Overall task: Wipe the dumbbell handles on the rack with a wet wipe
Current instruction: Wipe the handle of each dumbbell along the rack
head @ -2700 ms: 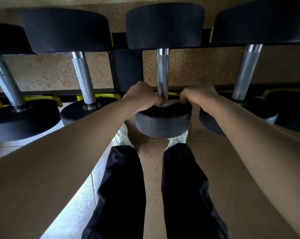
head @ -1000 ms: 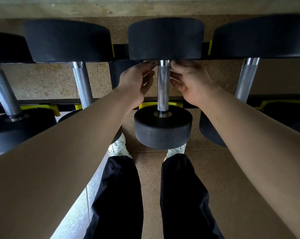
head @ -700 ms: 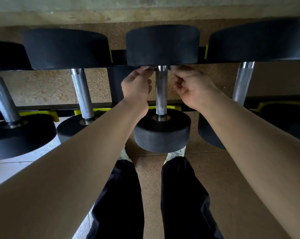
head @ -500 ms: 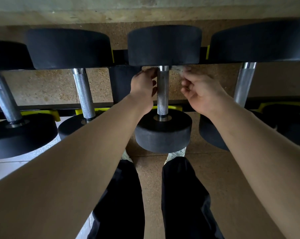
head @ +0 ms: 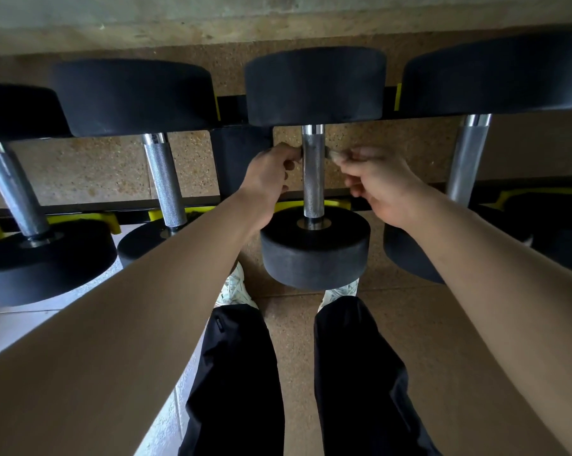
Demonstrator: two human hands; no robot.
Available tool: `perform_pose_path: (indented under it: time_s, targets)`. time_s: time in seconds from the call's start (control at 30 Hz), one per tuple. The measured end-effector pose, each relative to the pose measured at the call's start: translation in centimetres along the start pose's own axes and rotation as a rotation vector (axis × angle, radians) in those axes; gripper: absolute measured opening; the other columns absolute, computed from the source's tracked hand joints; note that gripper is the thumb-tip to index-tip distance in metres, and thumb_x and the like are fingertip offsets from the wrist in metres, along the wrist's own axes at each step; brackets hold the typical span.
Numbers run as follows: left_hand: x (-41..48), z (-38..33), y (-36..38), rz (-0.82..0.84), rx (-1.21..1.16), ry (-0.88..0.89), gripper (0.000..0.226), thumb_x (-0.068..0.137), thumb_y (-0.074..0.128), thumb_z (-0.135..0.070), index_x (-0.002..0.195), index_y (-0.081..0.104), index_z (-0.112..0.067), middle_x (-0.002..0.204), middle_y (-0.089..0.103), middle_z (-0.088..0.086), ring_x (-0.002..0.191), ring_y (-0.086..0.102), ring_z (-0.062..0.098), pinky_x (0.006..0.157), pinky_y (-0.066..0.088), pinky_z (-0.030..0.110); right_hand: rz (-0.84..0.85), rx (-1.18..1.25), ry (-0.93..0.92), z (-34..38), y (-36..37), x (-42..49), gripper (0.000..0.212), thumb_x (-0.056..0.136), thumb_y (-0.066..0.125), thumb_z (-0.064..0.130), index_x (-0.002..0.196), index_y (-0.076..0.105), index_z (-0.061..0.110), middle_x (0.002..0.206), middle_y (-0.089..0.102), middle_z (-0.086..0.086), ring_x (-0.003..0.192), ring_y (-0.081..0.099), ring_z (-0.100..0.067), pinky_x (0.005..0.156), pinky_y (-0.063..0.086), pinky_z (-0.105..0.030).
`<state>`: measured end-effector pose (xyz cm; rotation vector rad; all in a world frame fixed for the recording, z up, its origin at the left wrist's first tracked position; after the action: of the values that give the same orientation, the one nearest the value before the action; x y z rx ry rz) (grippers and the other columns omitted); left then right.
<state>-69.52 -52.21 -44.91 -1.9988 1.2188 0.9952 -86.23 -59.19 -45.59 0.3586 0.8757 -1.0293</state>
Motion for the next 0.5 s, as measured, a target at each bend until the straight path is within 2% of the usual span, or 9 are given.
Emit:
perform_pose_path:
  time_s: [0.17, 0.3, 0.33, 0.4, 0.5]
  targets:
    - [-0.7, 2.1, -1.6, 0.055, 0.124, 0.032, 0.024, 0.098, 0.052, -0.017, 0.077, 0.064, -0.019, 0.083, 0.052, 0.0, 0.083, 0.048, 0.018, 0.078, 0.04, 0.033, 0.013, -0.092, 0.018, 0.3, 1.5, 0.9, 0.013, 0.098, 0.062, 0.012, 0.089, 0.066, 0.02, 0.085, 0.063, 0.004, 0.07, 0.054, -0.01, 0.058, 0.042, -0.024]
    - [0.1, 2.4, -1.0, 0.122, 0.266, 0.098, 0.024, 0.098, 0.055, -0.017, 0.077, 0.067, -0.022, 0.081, 0.06, -0.007, 0.08, 0.056, 0.009, 0.073, 0.045, 0.025, 0.111, -0.344, -0.007, -0.5, 0.1, -0.7, 0.01, 0.098, 0.063, 0.019, 0.088, 0.066, 0.021, 0.085, 0.061, 0.004, 0.081, 0.056, -0.012, 0.072, 0.043, -0.03]
    - [0.2, 2.4, -0.6, 0.163, 0.313, 0.112, 0.02, 0.093, 0.059, -0.023, 0.077, 0.07, -0.024, 0.086, 0.067, -0.007, 0.087, 0.061, 0.011, 0.077, 0.049, 0.025, 0.13, -0.418, -0.008, -0.9, -0.5, -1.3, 0.01, 0.098, 0.064, 0.018, 0.089, 0.066, 0.021, 0.088, 0.063, 0.003, 0.086, 0.057, -0.014, 0.077, 0.043, -0.031]
    - [0.8, 2.9, -0.5, 0.189, 0.42, 0.124, 0.018, 0.081, 0.06, -0.033, 0.077, 0.076, -0.026, 0.098, 0.075, 0.002, 0.101, 0.067, 0.022, 0.091, 0.054, 0.037, 0.153, -0.484, 0.01, -1.8, -1.2, -2.2, 0.011, 0.096, 0.065, 0.014, 0.09, 0.069, 0.022, 0.095, 0.066, 0.002, 0.094, 0.059, -0.014, 0.082, 0.043, -0.031]
    - [0.7, 3.7, -1.3, 0.168, 0.606, 0.131, 0.022, 0.093, 0.058, -0.029, 0.088, 0.073, -0.014, 0.108, 0.072, 0.017, 0.105, 0.064, 0.033, 0.095, 0.049, 0.041, 0.162, -0.541, 0.037, -2.2, -0.1, -1.9, 0.004, 0.094, 0.069, 0.019, 0.091, 0.071, 0.021, 0.092, 0.066, 0.005, 0.09, 0.058, -0.01, 0.074, 0.041, -0.027]
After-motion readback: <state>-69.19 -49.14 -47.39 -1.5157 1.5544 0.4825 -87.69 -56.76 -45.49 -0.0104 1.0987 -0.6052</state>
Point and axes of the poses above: each hand's wrist, its own x-axis towards the middle knuckle, its own y-axis out of the palm, z = x × y, the point moved 6 cm from there along x, towards the middle knuckle
